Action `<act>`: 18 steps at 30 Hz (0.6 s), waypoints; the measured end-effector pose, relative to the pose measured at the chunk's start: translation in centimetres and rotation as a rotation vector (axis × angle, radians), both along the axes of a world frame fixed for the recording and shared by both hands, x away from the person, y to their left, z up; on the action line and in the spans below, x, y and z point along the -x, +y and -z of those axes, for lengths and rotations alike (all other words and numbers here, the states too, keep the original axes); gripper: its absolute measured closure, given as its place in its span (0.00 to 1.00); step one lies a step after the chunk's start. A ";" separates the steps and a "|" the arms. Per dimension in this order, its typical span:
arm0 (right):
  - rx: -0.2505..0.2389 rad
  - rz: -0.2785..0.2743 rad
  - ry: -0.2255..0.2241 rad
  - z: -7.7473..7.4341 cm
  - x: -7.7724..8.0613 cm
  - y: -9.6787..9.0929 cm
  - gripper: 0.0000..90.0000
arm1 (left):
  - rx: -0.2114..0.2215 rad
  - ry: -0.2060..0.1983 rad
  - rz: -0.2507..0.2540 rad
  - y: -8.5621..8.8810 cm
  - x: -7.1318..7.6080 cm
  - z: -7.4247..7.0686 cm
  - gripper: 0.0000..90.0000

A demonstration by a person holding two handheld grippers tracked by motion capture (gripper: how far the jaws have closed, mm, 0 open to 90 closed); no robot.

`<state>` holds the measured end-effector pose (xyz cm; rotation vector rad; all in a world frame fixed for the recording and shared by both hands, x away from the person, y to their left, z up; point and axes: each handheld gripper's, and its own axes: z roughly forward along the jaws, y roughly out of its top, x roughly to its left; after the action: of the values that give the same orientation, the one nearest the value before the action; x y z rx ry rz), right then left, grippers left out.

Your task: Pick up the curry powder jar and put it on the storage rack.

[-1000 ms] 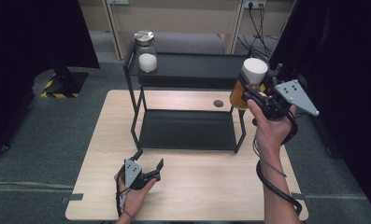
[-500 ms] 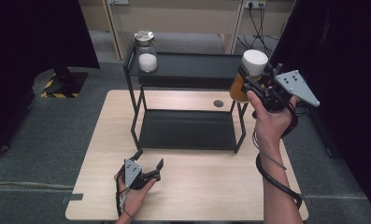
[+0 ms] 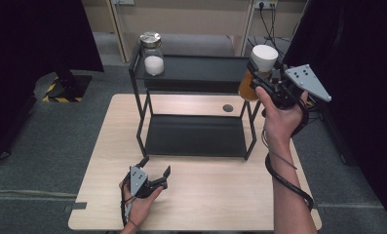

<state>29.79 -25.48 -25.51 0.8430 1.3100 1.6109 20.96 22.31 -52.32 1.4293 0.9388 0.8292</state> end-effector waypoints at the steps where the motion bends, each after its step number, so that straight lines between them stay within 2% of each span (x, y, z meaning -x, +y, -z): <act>1: 0.002 0.002 0.000 -0.1 -0.1 0.0 0.38 | 0.000 0.000 0.001 0.0 0.0 0.0 0.12; 18: -0.005 0.022 0.020 -1.4 -1.7 0.3 0.38 | -0.001 0.000 0.003 0.1 0.0 0.0 0.12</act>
<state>31.48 -25.21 -24.14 0.8754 1.3068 1.5934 20.99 22.36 -52.32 1.4310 0.9363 0.8282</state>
